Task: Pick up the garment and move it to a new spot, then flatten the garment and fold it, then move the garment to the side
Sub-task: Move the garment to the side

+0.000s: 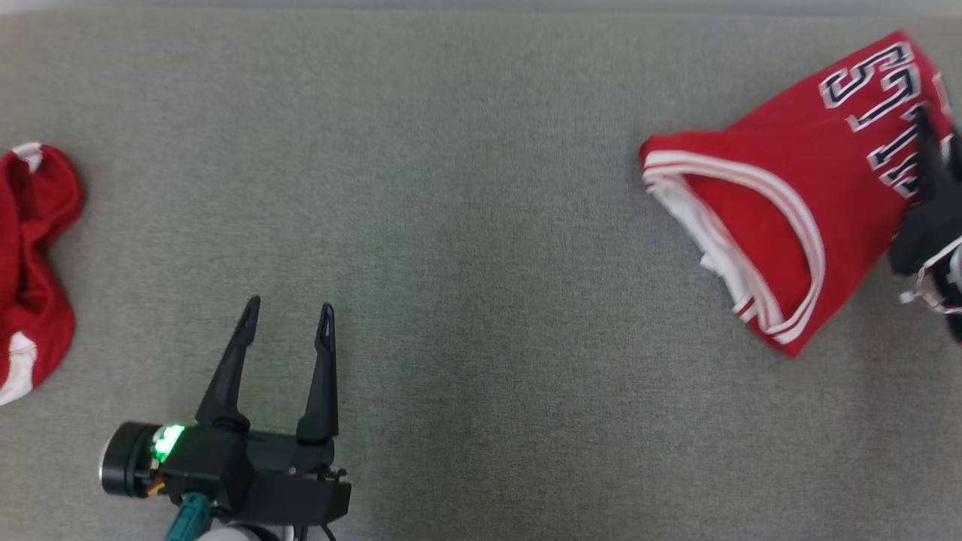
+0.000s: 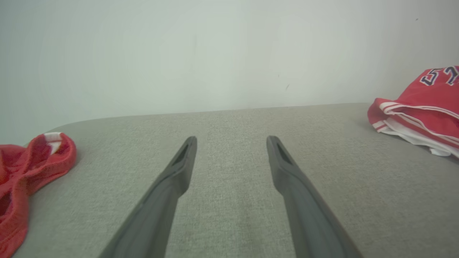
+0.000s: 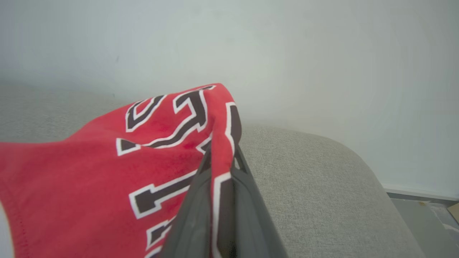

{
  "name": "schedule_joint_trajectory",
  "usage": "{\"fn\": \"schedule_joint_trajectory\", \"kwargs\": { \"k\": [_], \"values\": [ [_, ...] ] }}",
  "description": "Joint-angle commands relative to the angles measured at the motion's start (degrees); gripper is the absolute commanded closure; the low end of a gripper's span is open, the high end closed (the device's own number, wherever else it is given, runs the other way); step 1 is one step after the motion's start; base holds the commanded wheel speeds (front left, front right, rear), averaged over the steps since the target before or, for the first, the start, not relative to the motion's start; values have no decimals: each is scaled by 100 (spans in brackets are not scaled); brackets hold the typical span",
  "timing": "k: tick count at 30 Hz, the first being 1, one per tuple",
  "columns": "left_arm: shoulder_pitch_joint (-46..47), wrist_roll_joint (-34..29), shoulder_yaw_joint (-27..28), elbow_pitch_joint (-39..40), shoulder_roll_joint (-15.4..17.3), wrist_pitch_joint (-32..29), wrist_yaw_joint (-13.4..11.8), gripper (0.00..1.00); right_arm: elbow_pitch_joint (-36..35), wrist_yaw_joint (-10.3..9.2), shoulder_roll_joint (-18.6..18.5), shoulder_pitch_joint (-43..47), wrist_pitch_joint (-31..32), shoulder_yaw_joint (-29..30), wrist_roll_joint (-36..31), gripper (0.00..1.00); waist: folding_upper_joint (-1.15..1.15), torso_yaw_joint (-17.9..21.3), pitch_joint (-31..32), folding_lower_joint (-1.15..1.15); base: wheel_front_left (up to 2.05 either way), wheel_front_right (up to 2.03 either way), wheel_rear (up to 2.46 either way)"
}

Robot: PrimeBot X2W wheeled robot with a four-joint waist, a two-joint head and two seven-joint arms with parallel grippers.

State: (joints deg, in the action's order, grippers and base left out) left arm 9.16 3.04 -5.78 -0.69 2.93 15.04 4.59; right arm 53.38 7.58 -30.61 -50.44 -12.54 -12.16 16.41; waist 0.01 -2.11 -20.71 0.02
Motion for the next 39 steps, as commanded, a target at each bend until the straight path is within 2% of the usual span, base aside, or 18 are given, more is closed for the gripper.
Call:
{"fn": "schedule_joint_trajectory", "kwargs": {
  "k": [1, 11, 19, 31, 39],
  "values": [
    [109, -28, 3, 57, 6, 16, 16, 0, 16, -18, -58, -111, 11, -7, 27, 100, -1, 130, -444, -2, 0, 0, 0],
    [441, -224, 135, 635, 286, 16, 136, 0, 271, -18, -464, -1074, -2, -30, -97, 100, -1, 670, -1207, -2, 0, 0, 0],
    [322, -287, 265, 1025, 497, 16, 121, 0, 432, -18, -617, -1635, -53, -44, -321, 100, -1, 1034, -1565, -2, 0, 0, 0],
    [218, -324, 389, 1417, 733, 15, 68, 0, 681, -18, -814, -2207, -41, -49, -650, 100, -1, 1360, -1840, -2, 0, 0, 0],
    [201, -318, 396, 1515, 793, 13, 49, 0, 830, -18, -761, -2383, -52, -9, -814, 100, -1, 1424, -1919, -2, 0, 0, 0]
  ]
}}
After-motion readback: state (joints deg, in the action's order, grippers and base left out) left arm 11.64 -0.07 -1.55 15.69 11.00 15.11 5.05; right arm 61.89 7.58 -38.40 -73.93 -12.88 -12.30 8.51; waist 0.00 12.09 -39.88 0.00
